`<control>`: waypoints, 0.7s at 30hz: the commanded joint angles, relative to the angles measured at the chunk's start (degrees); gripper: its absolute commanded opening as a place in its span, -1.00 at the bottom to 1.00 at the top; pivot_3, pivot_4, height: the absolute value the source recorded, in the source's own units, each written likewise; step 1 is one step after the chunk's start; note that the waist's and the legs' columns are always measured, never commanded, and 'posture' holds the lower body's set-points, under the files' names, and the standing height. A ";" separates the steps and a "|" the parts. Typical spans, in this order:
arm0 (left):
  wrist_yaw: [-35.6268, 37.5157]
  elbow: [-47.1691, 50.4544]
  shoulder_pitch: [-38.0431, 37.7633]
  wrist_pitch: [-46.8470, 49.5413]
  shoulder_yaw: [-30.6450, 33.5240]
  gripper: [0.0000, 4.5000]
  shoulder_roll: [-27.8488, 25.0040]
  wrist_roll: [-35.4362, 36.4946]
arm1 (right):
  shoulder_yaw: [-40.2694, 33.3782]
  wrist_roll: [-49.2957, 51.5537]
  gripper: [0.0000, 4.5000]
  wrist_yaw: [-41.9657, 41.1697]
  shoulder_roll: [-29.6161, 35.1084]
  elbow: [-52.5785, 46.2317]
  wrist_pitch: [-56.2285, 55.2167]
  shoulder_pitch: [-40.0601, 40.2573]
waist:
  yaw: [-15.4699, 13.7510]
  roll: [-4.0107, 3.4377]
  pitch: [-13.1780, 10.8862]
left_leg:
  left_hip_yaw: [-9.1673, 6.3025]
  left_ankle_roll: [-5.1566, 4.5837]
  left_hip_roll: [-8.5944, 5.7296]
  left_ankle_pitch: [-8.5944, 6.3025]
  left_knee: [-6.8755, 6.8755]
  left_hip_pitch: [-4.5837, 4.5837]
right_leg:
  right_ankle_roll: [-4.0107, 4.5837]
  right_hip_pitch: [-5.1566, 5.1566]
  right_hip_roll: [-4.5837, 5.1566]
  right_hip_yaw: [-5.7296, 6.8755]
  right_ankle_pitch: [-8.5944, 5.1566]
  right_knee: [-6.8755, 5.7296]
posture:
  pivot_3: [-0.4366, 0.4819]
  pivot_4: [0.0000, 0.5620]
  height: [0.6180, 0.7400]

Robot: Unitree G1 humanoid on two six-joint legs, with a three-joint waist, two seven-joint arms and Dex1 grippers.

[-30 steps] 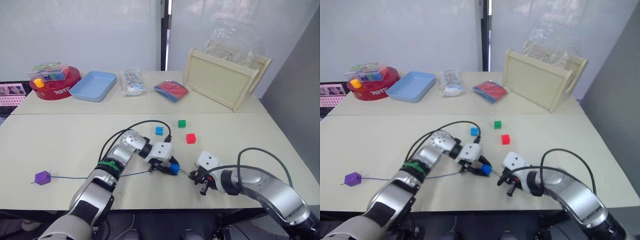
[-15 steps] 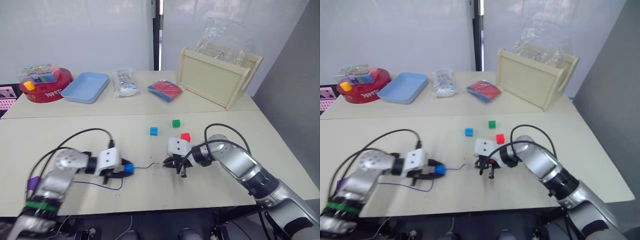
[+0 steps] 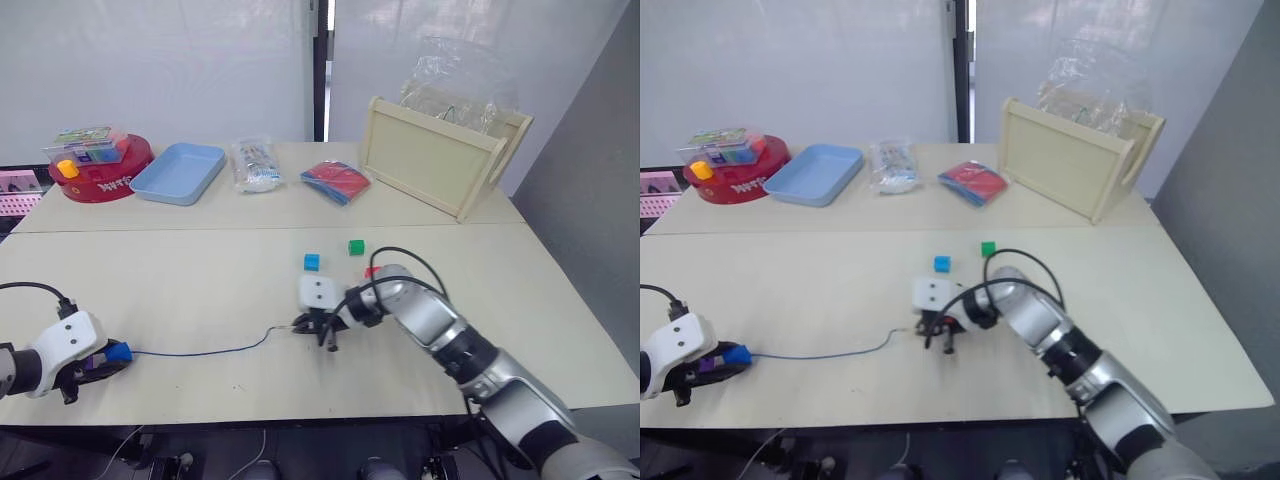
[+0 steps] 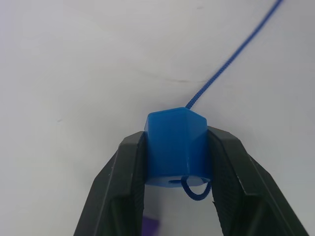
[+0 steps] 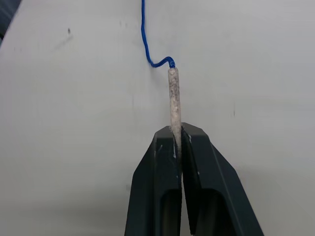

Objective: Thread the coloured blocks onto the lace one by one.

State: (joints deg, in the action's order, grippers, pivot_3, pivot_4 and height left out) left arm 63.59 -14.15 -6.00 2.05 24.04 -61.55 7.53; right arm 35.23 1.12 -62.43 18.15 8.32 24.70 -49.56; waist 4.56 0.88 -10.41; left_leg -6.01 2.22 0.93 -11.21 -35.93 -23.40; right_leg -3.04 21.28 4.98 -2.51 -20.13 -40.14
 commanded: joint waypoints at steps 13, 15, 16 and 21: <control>5.24 6.84 5.42 -0.47 2.09 0.99 -1.54 9.95 | -2.60 -1.76 -1.00 1.64 -0.75 -2.19 2.41 0.87 | -0.63 0.02 0.00 | 0.06 0.02 -0.02 0.00 0.04 -0.03 | 0.00 0.04 0.07 0.05 0.00 0.02 | -0.05 -0.47 1.00; 5.97 10.44 8.08 3.20 1.55 0.99 -0.36 14.20 | -2.74 -1.72 -1.00 1.73 -0.76 -3.08 3.41 1.23 | -0.76 0.03 -0.01 | -0.01 0.03 -0.01 0.01 0.03 -0.13 | 0.00 0.05 0.03 0.08 0.00 0.02 | -0.05 -0.47 1.00; 6.18 11.82 8.81 4.60 0.97 0.99 0.11 15.54 | -2.82 -1.73 -1.00 1.80 -0.74 -3.38 3.76 1.33 | -0.64 0.03 -0.01 | 0.00 0.03 -0.01 0.01 0.02 -0.12 | 0.00 0.05 0.05 0.07 0.00 0.03 | -0.05 -0.47 1.00; 9.89 18.57 12.94 10.51 -9.91 0.99 3.77 18.68 | -2.90 -1.48 -1.00 0.99 -0.06 -5.62 6.04 1.76 | -0.41 0.03 0.00 | 0.04 0.03 -0.04 0.01 0.02 -0.08 | 0.00 0.04 0.06 0.05 0.00 0.01 | -0.05 -0.47 1.00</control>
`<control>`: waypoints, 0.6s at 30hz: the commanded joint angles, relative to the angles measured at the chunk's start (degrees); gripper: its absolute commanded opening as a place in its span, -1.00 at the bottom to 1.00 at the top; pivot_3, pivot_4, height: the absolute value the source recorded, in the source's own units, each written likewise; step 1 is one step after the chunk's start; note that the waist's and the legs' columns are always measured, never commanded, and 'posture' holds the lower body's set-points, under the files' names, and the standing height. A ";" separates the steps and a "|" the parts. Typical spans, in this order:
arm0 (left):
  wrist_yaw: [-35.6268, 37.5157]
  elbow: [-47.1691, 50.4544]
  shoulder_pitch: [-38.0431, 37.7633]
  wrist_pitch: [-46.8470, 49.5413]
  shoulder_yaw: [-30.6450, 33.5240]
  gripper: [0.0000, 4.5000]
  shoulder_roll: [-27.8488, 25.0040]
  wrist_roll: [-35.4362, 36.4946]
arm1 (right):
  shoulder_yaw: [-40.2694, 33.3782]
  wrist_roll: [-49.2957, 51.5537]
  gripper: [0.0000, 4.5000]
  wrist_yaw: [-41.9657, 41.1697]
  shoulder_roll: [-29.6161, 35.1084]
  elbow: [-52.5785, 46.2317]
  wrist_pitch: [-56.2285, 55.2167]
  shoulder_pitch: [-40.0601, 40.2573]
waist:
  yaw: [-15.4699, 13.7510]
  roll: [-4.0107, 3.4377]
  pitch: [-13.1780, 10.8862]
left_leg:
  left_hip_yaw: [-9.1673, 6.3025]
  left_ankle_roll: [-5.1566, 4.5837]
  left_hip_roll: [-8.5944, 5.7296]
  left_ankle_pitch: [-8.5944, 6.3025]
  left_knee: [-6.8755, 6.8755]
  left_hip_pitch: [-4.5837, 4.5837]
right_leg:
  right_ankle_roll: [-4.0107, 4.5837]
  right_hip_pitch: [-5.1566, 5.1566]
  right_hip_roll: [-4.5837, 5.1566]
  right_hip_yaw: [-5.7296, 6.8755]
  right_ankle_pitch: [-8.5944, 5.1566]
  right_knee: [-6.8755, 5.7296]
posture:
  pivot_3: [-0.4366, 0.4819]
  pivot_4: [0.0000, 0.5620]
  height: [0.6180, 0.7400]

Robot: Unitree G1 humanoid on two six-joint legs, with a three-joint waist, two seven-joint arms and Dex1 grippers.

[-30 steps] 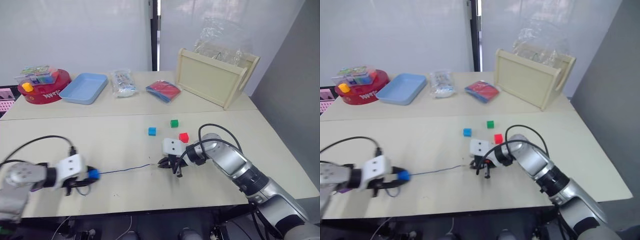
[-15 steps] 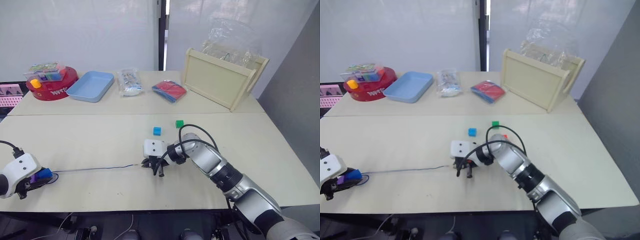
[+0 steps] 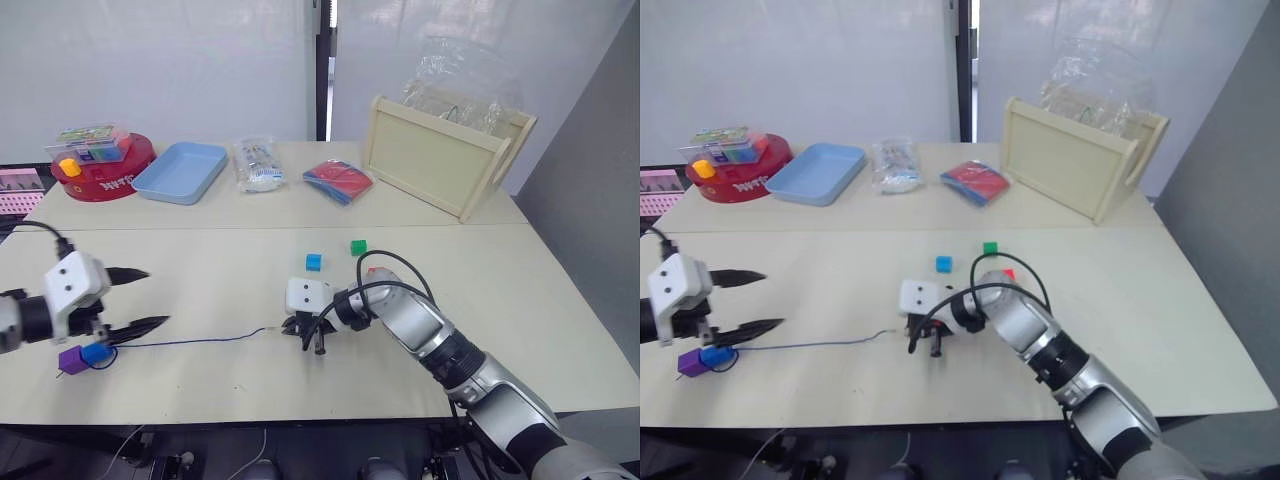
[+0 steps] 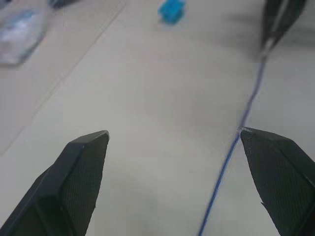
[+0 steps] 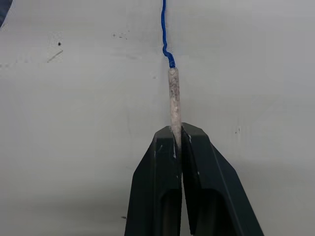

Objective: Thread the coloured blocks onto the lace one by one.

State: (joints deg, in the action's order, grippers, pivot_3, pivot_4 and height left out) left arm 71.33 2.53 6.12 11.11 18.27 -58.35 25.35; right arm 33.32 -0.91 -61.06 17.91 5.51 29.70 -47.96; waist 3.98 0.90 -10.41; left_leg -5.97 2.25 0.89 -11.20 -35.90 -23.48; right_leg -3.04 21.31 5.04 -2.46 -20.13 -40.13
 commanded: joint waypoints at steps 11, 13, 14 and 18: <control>8.01 -11.74 13.60 -15.11 -21.48 0.99 16.65 -7.01 | 0.37 0.35 -1.00 -2.43 3.04 -8.30 7.80 1.98 | -0.09 0.02 0.02 | -0.04 0.05 0.02 0.03 -0.14 -0.09 | 0.01 -0.02 -0.08 -0.01 0.01 0.04 | -0.05 -0.47 1.00; 8.36 -16.70 14.50 -18.62 -22.83 0.99 18.49 -8.88 | 0.54 0.33 -1.00 -2.35 3.18 -9.09 8.92 2.02 | 0.15 0.02 0.02 | -0.04 0.05 0.03 0.03 -0.15 -0.05 | 0.01 0.00 -0.09 0.00 0.01 0.03 | -0.05 -0.47 1.00; 8.77 -18.48 14.75 -19.88 -23.32 0.99 19.02 -9.54 | 0.61 0.33 -1.00 -2.40 3.32 -9.35 9.26 2.02 | 0.26 0.02 0.02 | -0.04 0.05 0.04 0.04 -0.14 -0.04 | 0.01 0.00 -0.10 0.00 0.01 0.02 | -0.05 -0.47 1.00; 9.51 -21.86 15.74 -20.68 -23.22 0.99 21.18 -8.58 | 0.77 0.37 -1.00 -2.67 4.06 -10.19 10.13 2.04 | 0.17 0.02 0.02 | -0.04 0.04 0.04 0.04 -0.16 -0.01 | 0.01 0.01 -0.11 0.00 0.01 0.01 | -0.05 -0.47 1.00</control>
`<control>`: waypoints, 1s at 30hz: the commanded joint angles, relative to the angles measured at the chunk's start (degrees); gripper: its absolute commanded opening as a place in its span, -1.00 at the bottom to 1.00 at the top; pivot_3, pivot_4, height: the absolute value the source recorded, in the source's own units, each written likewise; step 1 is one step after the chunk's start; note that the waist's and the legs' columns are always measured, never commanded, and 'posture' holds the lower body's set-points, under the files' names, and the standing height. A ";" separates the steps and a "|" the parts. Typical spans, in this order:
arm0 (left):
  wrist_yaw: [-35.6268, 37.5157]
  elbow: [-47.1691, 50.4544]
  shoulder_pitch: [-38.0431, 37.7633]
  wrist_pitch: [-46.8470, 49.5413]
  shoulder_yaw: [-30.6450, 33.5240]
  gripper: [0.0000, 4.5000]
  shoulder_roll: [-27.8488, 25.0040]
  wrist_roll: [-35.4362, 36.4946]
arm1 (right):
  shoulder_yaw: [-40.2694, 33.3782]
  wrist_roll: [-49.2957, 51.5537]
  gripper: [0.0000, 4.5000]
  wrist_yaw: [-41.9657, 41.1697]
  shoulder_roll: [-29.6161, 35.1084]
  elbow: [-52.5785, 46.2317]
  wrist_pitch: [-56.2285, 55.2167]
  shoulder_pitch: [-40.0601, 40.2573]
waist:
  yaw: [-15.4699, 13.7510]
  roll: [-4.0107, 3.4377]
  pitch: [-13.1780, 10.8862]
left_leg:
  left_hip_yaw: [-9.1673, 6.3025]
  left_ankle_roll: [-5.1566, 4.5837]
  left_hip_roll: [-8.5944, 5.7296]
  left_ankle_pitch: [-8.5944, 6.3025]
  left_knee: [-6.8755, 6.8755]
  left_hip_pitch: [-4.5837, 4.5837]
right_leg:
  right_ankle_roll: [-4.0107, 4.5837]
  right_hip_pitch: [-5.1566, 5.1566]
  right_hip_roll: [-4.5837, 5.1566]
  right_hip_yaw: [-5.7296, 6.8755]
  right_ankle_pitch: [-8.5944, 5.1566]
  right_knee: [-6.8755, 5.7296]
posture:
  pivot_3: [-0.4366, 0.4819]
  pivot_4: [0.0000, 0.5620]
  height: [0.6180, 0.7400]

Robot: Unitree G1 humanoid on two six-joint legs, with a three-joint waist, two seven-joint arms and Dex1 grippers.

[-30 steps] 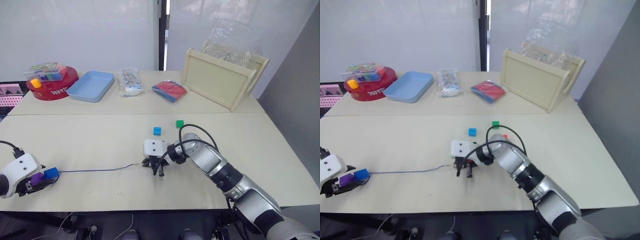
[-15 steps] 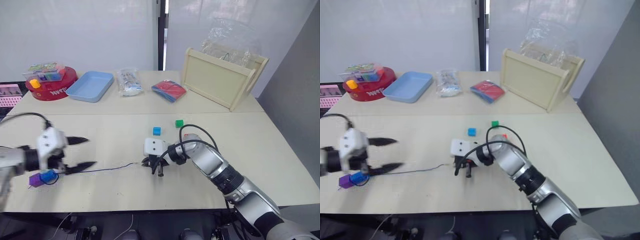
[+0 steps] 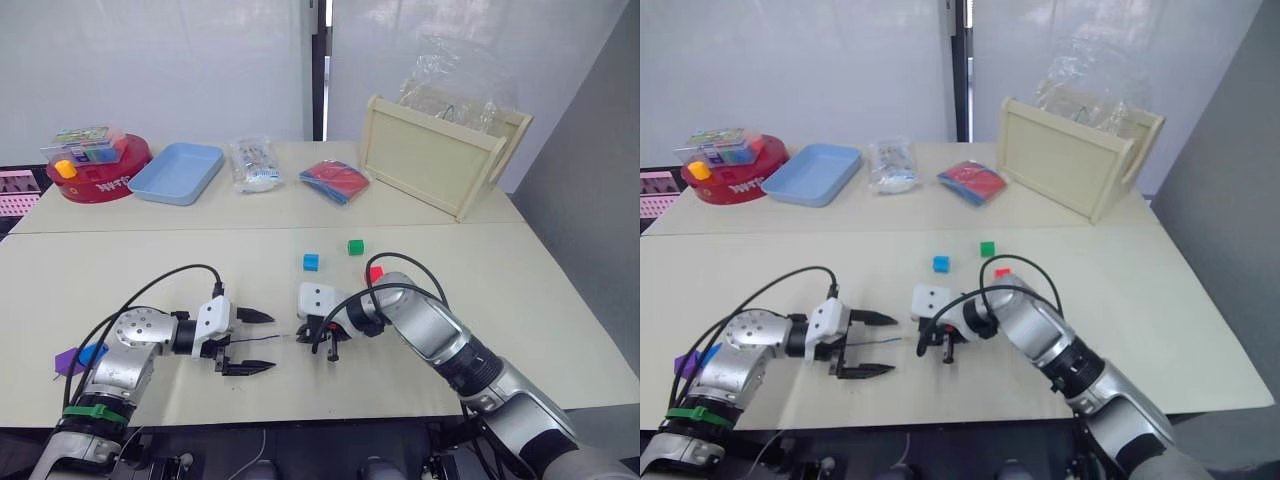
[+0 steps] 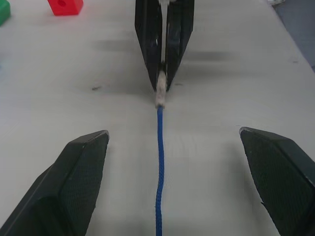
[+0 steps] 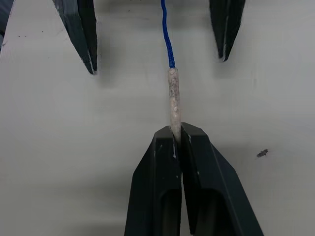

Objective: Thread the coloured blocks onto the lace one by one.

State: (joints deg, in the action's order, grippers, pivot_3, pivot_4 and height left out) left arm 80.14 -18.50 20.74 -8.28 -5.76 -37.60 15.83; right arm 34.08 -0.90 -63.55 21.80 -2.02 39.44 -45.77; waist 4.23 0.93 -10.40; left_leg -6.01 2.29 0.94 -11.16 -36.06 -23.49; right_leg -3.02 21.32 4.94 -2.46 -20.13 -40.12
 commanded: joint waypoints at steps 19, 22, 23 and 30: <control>1.49 -6.56 5.28 1.34 -0.03 0.49 8.01 1.10 | 0.36 0.68 -1.00 -0.27 0.68 -2.49 1.94 -0.59 | -0.27 0.01 0.01 | -0.03 0.01 -0.13 0.01 -0.14 -0.07 | 0.00 -0.07 0.13 0.02 0.00 0.02 | -0.05 -0.47 1.00; 1.73 -6.46 5.67 1.55 -0.44 0.49 8.27 0.58 | 0.34 0.66 -1.00 -0.15 0.69 -2.55 1.92 -0.49 | -0.28 0.01 0.01 | -0.03 0.01 -0.14 0.01 -0.14 -0.07 | 0.00 -0.07 0.13 0.02 0.00 0.02 | -0.05 -0.47 1.00; 1.78 -6.57 5.73 1.46 -0.53 0.49 8.31 0.38 | 0.34 0.65 -1.00 -0.14 0.70 -2.56 1.89 -0.48 | -0.27 0.01 0.01 | -0.03 0.01 -0.14 0.01 -0.14 -0.07 | 0.00 -0.07 0.14 0.02 0.00 0.02 | -0.05 -0.47 1.00; 1.97 -7.24 5.76 0.90 -1.49 -0.42 8.41 -0.56 | 0.29 0.63 -1.00 -0.01 0.70 -2.53 1.84 -0.44 | -0.27 0.01 0.01 | -0.03 0.01 -0.14 0.01 -0.14 -0.06 | 0.00 -0.07 0.13 0.02 0.00 0.02 | -0.05 -0.47 1.00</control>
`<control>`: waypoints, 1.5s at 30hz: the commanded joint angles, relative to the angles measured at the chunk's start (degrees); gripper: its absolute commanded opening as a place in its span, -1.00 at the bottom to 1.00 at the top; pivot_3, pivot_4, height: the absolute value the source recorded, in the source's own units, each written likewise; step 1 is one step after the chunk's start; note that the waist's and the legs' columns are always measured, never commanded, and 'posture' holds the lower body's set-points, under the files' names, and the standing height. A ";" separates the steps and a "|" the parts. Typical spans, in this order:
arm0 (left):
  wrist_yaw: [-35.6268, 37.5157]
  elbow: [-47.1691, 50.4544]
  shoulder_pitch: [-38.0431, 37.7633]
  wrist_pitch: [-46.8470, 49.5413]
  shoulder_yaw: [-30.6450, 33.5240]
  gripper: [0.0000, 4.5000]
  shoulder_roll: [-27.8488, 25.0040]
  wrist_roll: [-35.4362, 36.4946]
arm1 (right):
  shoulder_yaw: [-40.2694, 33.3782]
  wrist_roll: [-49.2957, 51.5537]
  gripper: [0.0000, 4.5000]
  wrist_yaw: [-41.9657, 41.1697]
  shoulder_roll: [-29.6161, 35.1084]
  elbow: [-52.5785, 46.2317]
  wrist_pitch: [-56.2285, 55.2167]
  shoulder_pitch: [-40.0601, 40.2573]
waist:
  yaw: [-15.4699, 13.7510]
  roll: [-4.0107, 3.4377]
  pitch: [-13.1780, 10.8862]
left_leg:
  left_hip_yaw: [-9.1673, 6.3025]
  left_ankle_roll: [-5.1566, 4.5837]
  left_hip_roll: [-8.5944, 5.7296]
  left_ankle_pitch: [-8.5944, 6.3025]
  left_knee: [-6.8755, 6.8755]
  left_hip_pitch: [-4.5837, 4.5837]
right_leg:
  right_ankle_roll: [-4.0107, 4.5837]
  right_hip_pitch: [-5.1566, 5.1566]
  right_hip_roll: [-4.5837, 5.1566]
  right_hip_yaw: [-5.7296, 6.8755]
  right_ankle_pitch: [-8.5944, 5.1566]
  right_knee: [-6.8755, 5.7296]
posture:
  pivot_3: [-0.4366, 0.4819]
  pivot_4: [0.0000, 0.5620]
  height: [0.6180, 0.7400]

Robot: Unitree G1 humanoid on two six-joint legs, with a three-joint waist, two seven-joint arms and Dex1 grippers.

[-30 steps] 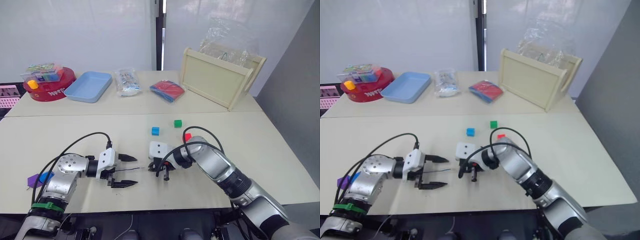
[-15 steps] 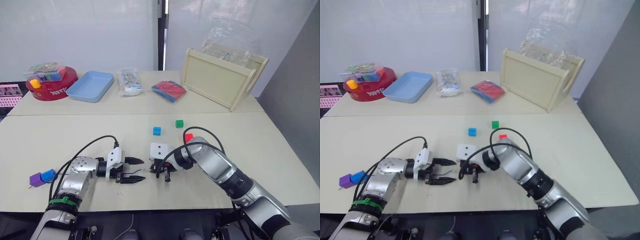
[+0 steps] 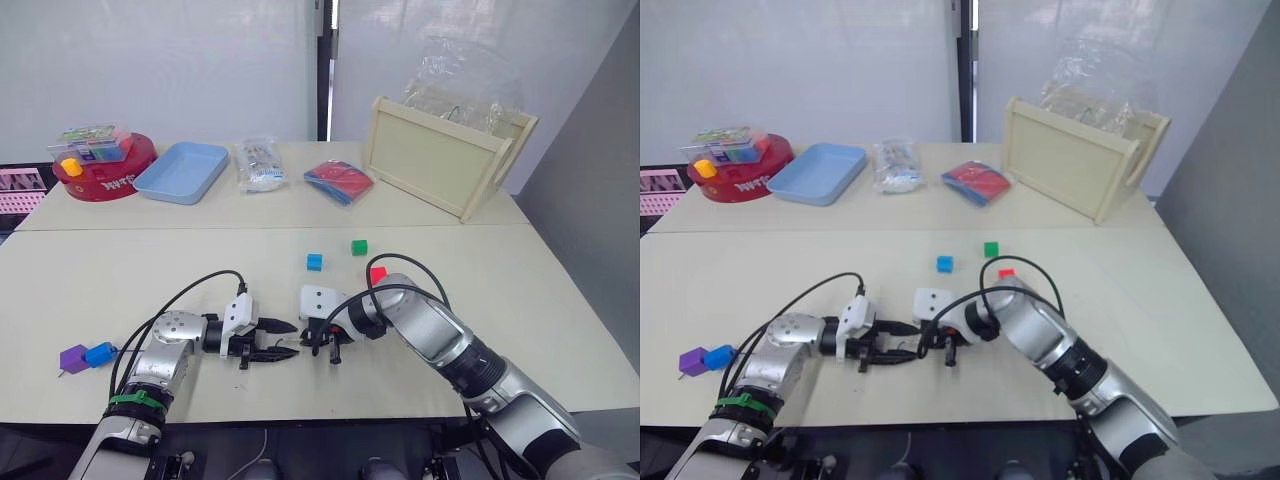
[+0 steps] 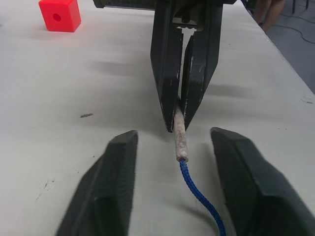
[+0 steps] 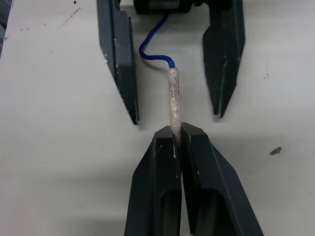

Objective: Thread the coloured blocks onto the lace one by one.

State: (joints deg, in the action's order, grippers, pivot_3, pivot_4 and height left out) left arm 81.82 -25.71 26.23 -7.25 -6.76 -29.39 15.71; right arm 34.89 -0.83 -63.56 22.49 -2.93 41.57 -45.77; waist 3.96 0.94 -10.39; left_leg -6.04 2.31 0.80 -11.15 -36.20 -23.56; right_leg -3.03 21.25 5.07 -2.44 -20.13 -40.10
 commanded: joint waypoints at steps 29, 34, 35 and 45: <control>1.29 -0.07 0.72 2.67 1.95 -0.43 -4.44 0.86 | -0.20 0.61 -1.00 0.14 -0.41 -1.11 -0.17 -0.44 | 0.02 0.00 0.00 | -0.01 0.00 0.00 0.00 0.01 0.00 | 0.00 0.01 0.00 0.00 0.00 0.01 | -0.05 -0.47 1.00; 1.66 1.75 0.28 4.31 1.59 -0.43 -3.65 1.81 | -0.01 0.65 -1.00 0.06 -0.55 -1.38 0.22 -0.34 | 0.03 0.00 0.00 | 0.00 0.00 0.01 0.00 0.01 -0.01 | 0.00 0.01 -0.01 0.00 0.00 0.02 | -0.05 -0.47 1.00; 2.00 2.16 0.18 4.70 1.36 -0.43 -3.56 1.91 | 0.04 0.67 -1.00 0.04 -0.59 -1.33 0.28 -0.35 | 0.03 0.00 0.00 | -0.01 0.00 0.01 0.00 0.01 -0.01 | 0.00 0.01 -0.01 0.00 0.00 0.02 | -0.05 -0.47 1.00; 2.65 2.98 -0.18 5.91 1.57 -0.43 -3.74 1.41 | 0.42 0.74 -1.00 -0.26 -0.64 -1.26 1.33 -0.51 | 0.04 0.00 0.00 | -0.01 0.00 0.01 0.00 0.01 0.00 | 0.00 0.01 -0.02 0.00 0.00 0.02 | -0.05 -0.47 1.00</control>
State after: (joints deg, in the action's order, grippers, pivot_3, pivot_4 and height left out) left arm 84.12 -24.08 26.21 -1.11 -5.87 -32.81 16.14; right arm 35.36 -0.78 -63.60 21.97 -2.91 42.58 -45.80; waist 4.00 0.94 -10.39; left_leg -6.05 2.31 0.82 -11.15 -36.18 -23.56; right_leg -3.03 21.26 5.05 -2.44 -20.13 -40.09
